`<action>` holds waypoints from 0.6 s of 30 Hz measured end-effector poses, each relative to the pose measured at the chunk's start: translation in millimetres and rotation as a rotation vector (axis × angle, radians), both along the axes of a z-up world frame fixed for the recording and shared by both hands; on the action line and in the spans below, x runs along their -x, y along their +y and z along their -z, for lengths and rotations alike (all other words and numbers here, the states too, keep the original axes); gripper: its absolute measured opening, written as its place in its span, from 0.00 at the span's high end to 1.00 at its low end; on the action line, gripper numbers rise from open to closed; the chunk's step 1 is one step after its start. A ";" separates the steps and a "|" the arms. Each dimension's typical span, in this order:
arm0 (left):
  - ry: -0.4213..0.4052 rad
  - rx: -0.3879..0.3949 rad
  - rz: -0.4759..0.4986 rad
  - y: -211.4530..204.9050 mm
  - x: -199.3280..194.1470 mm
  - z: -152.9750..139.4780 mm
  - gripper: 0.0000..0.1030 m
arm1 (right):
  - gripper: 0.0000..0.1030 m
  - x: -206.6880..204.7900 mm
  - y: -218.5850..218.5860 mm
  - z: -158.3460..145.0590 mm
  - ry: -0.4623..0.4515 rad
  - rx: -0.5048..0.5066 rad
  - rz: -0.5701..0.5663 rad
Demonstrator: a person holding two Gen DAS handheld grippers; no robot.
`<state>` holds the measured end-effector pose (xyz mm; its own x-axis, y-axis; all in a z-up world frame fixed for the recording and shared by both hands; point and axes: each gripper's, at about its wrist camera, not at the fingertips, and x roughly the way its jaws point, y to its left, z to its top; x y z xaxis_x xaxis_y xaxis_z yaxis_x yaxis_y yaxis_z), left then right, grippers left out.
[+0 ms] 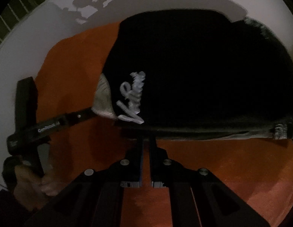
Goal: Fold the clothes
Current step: 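Lay the folded shirt on the rug and press it flat with both grippers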
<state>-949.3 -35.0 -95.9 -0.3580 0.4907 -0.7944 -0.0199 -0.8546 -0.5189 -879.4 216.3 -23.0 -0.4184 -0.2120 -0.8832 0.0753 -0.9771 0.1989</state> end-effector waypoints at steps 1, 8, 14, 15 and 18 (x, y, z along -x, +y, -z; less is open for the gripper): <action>-0.008 0.022 -0.002 1.2 2.2 1.7 0.43 | 0.95 2.6 1.0 0.5 0.013 0.000 0.012; -0.045 0.091 -0.054 -14.3 -1.8 0.7 0.43 | 0.77 29.3 -25.8 5.3 0.065 -0.054 -0.024; -0.012 0.112 -0.028 20.2 1.2 -47.3 0.43 | 0.77 49.6 -19.7 6.7 0.035 -0.081 -0.012; -0.004 0.124 -0.008 29.9 8.3 -51.5 0.43 | 0.77 50.0 -9.4 4.7 0.033 -0.087 0.003; 0.020 0.189 0.041 60.7 17.6 -52.3 0.43 | 0.79 50.2 23.1 1.9 0.031 -0.129 0.029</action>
